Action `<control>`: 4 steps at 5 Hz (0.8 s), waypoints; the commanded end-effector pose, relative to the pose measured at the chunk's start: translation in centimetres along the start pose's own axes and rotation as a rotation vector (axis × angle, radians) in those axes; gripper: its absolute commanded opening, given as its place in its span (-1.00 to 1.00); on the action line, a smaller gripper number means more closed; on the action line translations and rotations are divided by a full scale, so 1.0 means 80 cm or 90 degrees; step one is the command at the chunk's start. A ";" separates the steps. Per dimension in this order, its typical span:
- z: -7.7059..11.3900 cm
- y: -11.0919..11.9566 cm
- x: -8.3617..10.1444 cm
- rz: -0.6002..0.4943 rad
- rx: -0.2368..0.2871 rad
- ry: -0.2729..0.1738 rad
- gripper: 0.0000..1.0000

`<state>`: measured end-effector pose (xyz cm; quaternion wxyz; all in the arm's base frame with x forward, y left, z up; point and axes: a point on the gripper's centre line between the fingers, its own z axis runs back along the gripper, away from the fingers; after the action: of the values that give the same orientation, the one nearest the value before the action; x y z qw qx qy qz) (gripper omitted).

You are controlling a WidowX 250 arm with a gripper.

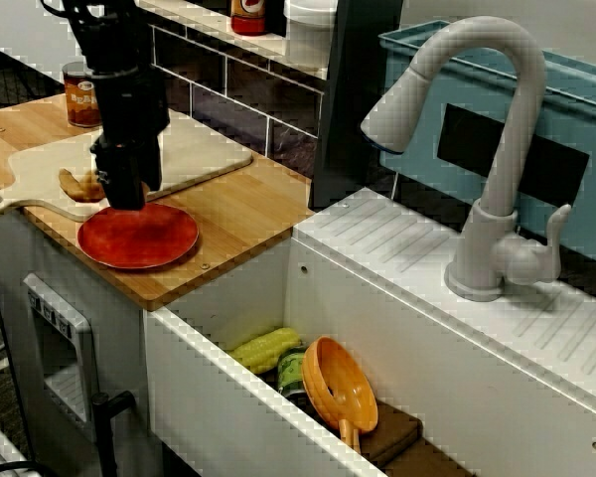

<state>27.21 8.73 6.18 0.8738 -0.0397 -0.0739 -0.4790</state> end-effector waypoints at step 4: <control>0.039 0.032 -0.050 -0.015 0.098 -0.016 -1.00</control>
<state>26.40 13.38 7.53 0.8702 0.0048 -0.1126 -0.4796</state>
